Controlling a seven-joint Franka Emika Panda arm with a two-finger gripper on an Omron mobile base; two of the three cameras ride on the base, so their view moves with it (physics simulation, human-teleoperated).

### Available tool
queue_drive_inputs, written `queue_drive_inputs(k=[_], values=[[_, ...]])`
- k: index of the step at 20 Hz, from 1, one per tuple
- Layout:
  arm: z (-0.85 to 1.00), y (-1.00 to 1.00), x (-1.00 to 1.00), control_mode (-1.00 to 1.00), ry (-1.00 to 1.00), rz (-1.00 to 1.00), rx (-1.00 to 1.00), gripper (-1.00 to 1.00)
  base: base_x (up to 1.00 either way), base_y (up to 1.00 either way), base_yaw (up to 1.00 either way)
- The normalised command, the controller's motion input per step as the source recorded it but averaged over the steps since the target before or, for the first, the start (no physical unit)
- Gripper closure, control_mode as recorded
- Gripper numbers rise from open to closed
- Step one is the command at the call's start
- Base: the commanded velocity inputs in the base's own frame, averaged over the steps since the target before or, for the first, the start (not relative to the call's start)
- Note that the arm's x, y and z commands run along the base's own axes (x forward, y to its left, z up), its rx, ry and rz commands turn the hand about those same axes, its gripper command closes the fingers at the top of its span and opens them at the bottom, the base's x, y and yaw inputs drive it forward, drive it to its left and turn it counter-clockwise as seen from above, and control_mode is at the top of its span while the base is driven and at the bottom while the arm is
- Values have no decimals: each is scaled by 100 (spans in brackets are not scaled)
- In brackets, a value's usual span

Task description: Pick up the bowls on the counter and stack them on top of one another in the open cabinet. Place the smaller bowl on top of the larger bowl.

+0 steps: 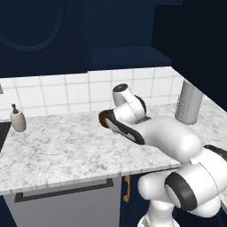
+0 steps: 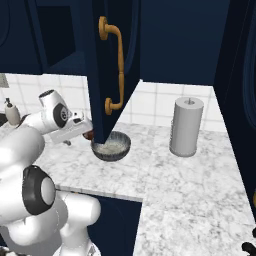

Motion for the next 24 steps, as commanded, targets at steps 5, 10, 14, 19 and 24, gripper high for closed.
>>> queue_drive_inputs(k=[5,10,14,19,24], values=[[-40,44,94,-100,0,2,-14,-100,0,0,0],[-28,14,87,-100,0,7,-6,-100,0,0,0],[-29,19,84,-100,0,9,-8,-100,0,0,0],[-55,34,82,-100,7,9,-13,-100,0,0,0],[-17,16,63,-100,10,6,-7,-100,0,0,0]])
